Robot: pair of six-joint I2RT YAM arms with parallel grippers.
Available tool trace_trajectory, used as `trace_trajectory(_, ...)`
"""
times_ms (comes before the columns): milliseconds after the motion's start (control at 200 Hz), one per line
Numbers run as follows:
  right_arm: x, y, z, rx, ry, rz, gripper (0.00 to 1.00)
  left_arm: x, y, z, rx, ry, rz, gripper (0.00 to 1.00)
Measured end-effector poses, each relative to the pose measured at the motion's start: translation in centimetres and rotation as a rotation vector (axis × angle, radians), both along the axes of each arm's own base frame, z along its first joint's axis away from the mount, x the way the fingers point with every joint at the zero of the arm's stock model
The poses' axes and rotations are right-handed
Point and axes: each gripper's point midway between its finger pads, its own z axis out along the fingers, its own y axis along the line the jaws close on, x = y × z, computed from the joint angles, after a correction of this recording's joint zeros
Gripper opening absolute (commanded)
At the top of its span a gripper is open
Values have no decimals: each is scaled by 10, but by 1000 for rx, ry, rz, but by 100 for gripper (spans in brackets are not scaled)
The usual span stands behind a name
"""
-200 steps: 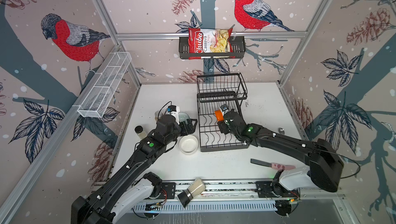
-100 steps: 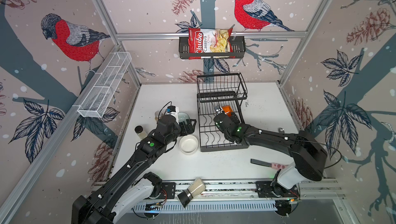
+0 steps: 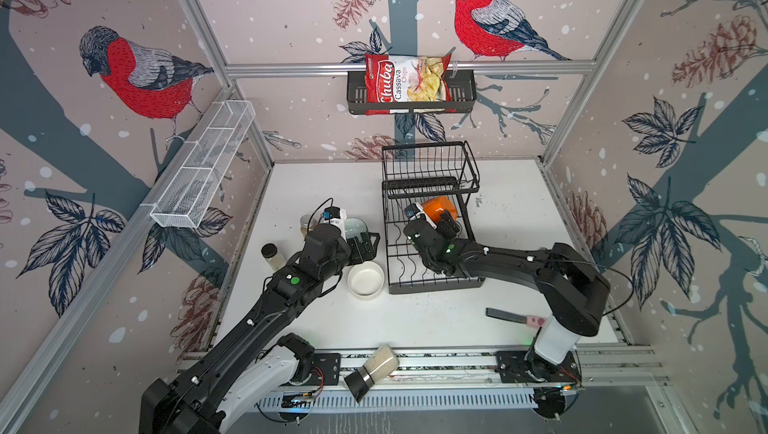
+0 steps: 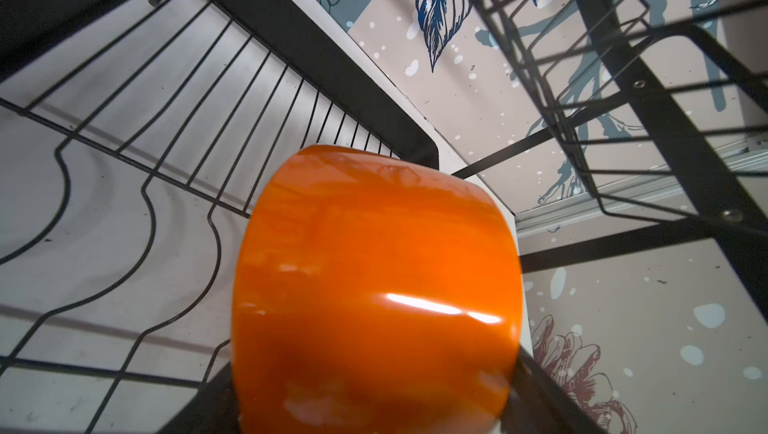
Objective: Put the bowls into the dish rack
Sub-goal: 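Open and withdraw the left gripper while the right gripper lowers the bowl into the rack, then push the orange bowl deeper into the lower rack tier with the right gripper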
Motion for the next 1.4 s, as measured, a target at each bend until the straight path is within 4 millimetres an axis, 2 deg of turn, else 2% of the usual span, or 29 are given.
trace_trajectory(450, 30, -1, -9, -157, -52, -19, 79, 1, 3, -2, 12, -2, 1, 95)
trace_trajectory(946, 72, -12, -15, -224, -92, -51, 80, 2, 3, -5, 15, 7, 3, 95)
trace_trajectory(1251, 93, -16, -37, -295, -89, -47, 81, 2, 3, -9, 20, 18, 3, 95)
trace_trajectory(1401, 95, -13, -44, -320, -88, -30, 83, 1, 4, -13, 22, 25, 1, 95)
